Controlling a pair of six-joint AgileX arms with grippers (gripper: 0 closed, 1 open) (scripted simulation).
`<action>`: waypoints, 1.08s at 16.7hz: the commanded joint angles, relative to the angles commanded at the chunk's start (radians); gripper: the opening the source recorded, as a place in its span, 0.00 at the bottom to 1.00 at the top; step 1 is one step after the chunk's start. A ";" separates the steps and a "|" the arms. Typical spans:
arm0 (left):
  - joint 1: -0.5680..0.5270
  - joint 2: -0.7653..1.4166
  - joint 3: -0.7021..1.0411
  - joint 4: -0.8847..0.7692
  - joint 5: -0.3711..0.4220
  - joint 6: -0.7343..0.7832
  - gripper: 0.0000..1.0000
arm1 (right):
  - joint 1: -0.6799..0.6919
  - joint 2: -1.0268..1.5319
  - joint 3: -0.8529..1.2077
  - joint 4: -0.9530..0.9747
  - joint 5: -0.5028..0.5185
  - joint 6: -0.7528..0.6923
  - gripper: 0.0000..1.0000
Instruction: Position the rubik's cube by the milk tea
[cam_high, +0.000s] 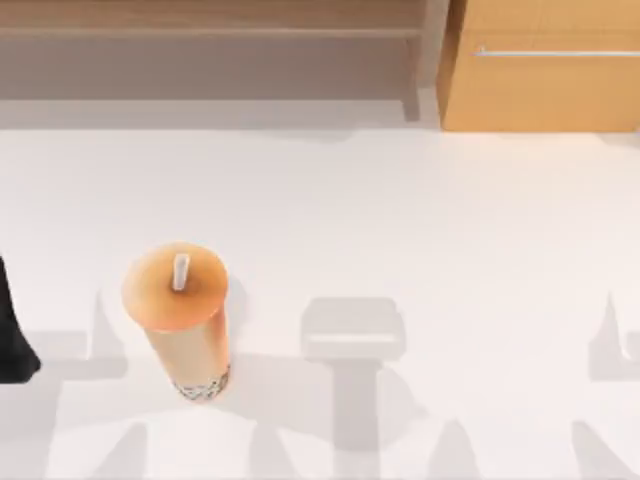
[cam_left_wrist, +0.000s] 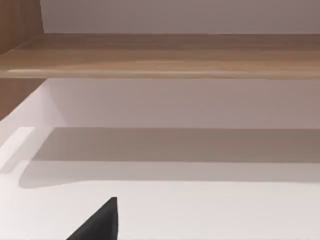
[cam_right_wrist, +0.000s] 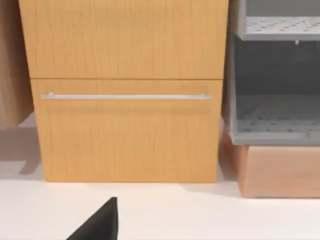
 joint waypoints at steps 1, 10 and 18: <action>0.000 0.000 0.000 0.000 0.000 0.000 1.00 | 0.000 0.000 0.000 0.000 0.000 0.000 1.00; -0.059 0.380 0.371 0.044 -0.057 0.005 1.00 | 0.000 0.000 0.000 0.000 0.000 0.000 1.00; -0.165 1.163 1.047 0.108 -0.142 0.011 1.00 | 0.000 0.000 0.000 0.000 0.000 0.000 1.00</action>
